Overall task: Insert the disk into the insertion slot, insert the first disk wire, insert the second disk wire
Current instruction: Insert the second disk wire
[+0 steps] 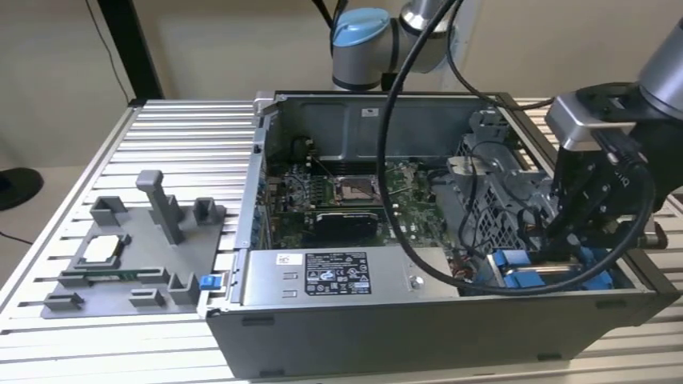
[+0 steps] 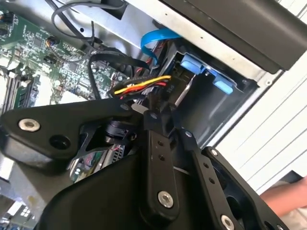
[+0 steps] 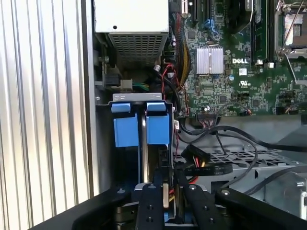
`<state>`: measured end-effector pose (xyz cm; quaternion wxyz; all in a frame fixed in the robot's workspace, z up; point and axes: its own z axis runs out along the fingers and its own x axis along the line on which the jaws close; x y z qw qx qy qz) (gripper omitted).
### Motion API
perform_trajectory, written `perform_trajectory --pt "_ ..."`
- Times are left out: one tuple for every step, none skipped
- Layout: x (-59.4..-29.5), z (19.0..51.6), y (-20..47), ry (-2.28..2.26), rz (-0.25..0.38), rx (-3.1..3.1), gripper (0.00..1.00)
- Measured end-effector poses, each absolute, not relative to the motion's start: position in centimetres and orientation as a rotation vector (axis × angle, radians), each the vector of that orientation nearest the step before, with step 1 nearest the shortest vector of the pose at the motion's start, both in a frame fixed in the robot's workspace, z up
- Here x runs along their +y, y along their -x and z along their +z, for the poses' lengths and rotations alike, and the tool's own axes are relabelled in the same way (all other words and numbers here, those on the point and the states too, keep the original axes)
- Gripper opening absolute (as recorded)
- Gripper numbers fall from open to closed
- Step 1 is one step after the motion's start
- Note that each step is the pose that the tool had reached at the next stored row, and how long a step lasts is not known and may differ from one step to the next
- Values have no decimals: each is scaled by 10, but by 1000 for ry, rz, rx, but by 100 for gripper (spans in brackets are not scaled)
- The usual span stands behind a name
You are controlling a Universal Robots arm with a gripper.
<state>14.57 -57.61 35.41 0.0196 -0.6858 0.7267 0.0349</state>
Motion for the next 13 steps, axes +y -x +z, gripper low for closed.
perform_trajectory --pt "-576 359 -146 2128 108 2255 100" --pt "-576 364 -146 2128 108 2255 100" --pt "-576 368 -146 2128 108 2255 100" --pt "-576 373 -146 2128 108 2255 100" --pt "-576 377 -146 2128 108 2255 100" --pt "-576 382 -146 2128 108 2255 100" --pt "-576 386 -146 2128 108 2255 100" --pt "-576 390 -146 2128 108 2255 100" --pt "-576 394 -146 2128 108 2255 100" --pt "-576 397 -146 2128 108 2255 100" --pt "-576 398 -146 2128 108 2255 100" --pt "-576 399 -146 2128 108 2255 100" --pt "-576 399 -146 2128 108 2255 100"
